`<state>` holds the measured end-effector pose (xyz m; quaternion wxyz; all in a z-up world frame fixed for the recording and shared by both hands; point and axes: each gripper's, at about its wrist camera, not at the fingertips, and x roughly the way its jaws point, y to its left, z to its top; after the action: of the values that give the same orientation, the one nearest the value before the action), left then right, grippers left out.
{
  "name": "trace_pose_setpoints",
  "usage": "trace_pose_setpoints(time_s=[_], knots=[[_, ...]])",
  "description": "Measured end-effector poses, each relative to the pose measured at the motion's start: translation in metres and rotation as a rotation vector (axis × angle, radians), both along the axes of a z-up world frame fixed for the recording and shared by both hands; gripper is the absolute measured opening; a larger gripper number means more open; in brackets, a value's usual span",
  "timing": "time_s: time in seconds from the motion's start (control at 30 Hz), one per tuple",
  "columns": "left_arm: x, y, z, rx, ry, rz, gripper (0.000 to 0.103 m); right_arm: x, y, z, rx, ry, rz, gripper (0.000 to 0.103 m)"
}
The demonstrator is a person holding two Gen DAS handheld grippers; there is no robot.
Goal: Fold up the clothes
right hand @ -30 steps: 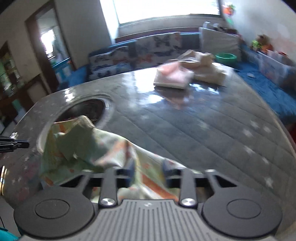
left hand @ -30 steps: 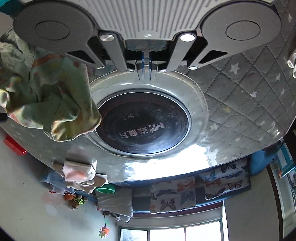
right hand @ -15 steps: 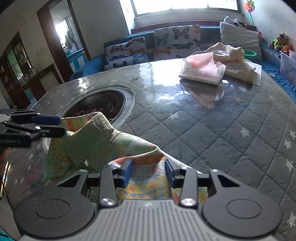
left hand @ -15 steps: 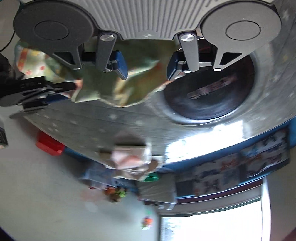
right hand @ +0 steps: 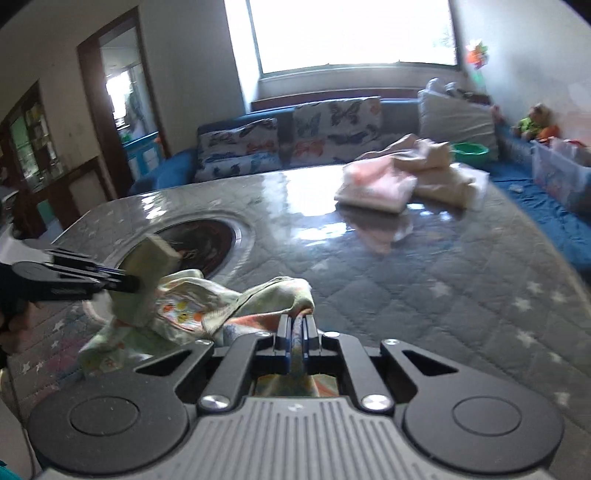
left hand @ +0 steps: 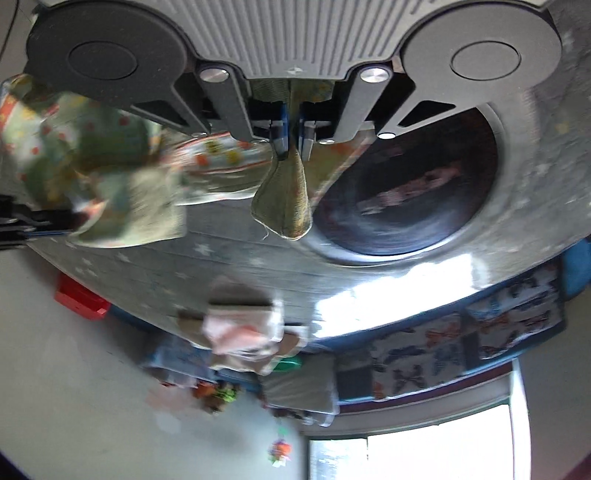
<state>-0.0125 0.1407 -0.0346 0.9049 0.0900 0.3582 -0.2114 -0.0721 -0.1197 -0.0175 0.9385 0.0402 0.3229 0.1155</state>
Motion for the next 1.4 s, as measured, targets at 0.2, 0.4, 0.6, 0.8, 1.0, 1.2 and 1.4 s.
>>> trace_pose_setpoints(time_s=[0.2,0.4,0.6,0.8,1.0,1.2,1.4], knots=[[-0.019,0.064,0.011,0.024,-0.026,0.146,0.005,-0.030,-0.037,0.003,-0.070,0.019,-0.206,0.005],[-0.035,0.115,0.006,0.068,0.031,0.245,0.009,-0.045,-0.063,-0.002,-0.092,0.070,-0.313,0.018],[-0.034,0.116,0.015,0.090,0.019,0.250,0.032,-0.023,-0.057,0.026,-0.064,-0.042,-0.223,0.026],[-0.018,0.073,0.024,0.048,-0.014,0.135,0.051,0.032,-0.020,-0.003,-0.043,0.077,-0.007,0.029],[0.022,0.014,0.010,0.013,0.024,-0.003,0.062,0.060,0.000,-0.033,-0.078,0.165,0.062,0.036],[0.065,-0.027,-0.013,0.031,0.080,-0.064,0.070,0.073,0.005,-0.039,-0.157,0.212,0.158,0.037],[0.081,-0.039,-0.028,-0.018,0.150,-0.135,0.055,0.080,0.008,-0.043,-0.201,0.244,0.239,0.039]])
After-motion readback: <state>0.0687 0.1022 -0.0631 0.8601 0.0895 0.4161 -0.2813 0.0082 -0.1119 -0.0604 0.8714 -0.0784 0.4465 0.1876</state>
